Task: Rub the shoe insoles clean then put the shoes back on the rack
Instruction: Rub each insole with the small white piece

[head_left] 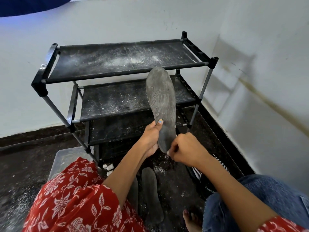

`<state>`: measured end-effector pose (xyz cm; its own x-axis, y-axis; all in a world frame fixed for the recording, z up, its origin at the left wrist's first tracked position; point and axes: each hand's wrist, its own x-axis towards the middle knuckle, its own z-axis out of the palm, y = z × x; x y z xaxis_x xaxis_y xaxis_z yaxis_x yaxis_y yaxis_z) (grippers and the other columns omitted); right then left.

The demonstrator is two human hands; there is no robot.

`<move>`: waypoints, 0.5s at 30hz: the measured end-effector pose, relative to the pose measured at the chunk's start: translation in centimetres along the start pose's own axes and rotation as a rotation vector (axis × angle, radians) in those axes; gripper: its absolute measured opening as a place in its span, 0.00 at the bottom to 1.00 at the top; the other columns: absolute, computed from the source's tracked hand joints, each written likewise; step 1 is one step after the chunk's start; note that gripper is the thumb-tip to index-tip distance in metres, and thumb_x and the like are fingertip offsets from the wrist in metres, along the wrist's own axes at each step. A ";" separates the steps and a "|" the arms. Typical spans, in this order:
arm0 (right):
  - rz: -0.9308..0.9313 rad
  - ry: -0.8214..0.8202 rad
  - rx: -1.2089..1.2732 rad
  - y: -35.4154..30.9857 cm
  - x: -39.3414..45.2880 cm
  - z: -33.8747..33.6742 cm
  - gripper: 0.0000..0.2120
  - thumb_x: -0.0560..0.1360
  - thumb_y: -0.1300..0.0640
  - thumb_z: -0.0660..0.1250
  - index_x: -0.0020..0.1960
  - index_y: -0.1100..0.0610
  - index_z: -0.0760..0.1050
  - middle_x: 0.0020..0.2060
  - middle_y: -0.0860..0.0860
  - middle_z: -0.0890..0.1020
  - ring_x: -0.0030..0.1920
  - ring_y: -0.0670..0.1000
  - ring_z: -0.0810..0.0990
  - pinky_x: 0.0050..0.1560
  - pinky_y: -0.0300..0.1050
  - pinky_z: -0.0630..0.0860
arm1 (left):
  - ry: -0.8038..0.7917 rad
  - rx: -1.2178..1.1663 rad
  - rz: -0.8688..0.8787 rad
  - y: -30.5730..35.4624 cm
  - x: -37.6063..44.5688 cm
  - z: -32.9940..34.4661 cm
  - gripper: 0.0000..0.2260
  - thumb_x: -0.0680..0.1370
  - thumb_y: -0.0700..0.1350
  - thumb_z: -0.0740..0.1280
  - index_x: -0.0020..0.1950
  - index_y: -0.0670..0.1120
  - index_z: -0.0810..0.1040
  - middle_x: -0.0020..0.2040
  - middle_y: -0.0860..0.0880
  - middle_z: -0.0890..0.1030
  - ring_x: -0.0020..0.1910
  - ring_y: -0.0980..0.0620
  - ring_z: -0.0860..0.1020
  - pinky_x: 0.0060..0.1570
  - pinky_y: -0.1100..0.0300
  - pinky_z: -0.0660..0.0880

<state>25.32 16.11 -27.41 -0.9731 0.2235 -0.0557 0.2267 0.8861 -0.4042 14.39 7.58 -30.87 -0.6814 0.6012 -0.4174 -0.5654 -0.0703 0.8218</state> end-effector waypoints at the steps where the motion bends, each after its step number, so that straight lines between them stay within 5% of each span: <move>1: 0.006 0.051 0.001 -0.1 0.0 -0.1 0.04 0.67 0.58 0.69 0.37 0.55 0.83 0.34 0.50 0.84 0.33 0.46 0.79 0.36 0.33 0.69 | 0.001 0.004 0.007 0.0 0.0 -0.1 0.15 0.83 0.44 0.54 0.67 0.41 0.70 0.61 0.37 0.78 0.61 0.42 0.77 0.63 0.47 0.72; 5: -0.041 0.219 0.241 -0.9 0.3 -0.1 0.06 0.67 0.62 0.69 0.39 0.55 0.83 0.37 0.48 0.83 0.36 0.45 0.78 0.43 0.35 0.73 | -0.009 0.024 0.044 0.0 -0.1 0.2 0.13 0.83 0.43 0.54 0.64 0.41 0.72 0.52 0.44 0.81 0.50 0.49 0.80 0.53 0.56 0.77; 8: -0.124 0.080 0.119 -1.0 0.1 0.8 0.07 0.69 0.62 0.68 0.42 0.55 0.84 0.41 0.50 0.84 0.41 0.49 0.81 0.47 0.41 0.76 | 0.001 0.032 0.024 0.1 -0.3 0.4 0.14 0.83 0.44 0.54 0.65 0.41 0.71 0.58 0.40 0.80 0.57 0.44 0.79 0.61 0.49 0.74; 12: -0.016 -0.030 0.002 -0.5 0.0 0.8 0.05 0.68 0.58 0.68 0.38 0.55 0.82 0.36 0.51 0.83 0.39 0.51 0.81 0.42 0.38 0.76 | 0.024 0.000 0.014 0.2 0.0 0.0 0.14 0.83 0.45 0.54 0.66 0.43 0.71 0.61 0.38 0.78 0.61 0.41 0.76 0.64 0.44 0.71; 15: 0.061 0.181 0.066 -0.3 0.4 -0.1 0.03 0.66 0.57 0.70 0.34 0.54 0.80 0.33 0.49 0.82 0.35 0.49 0.79 0.42 0.41 0.77 | 0.015 0.013 0.040 0.1 0.0 0.0 0.14 0.83 0.44 0.54 0.64 0.41 0.72 0.59 0.40 0.79 0.57 0.44 0.79 0.57 0.51 0.76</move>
<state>24.88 16.00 -27.24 -0.9329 0.3509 0.0806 0.2763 0.8414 -0.4644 14.35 7.54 -30.81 -0.7101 0.5864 -0.3897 -0.5315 -0.0834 0.8429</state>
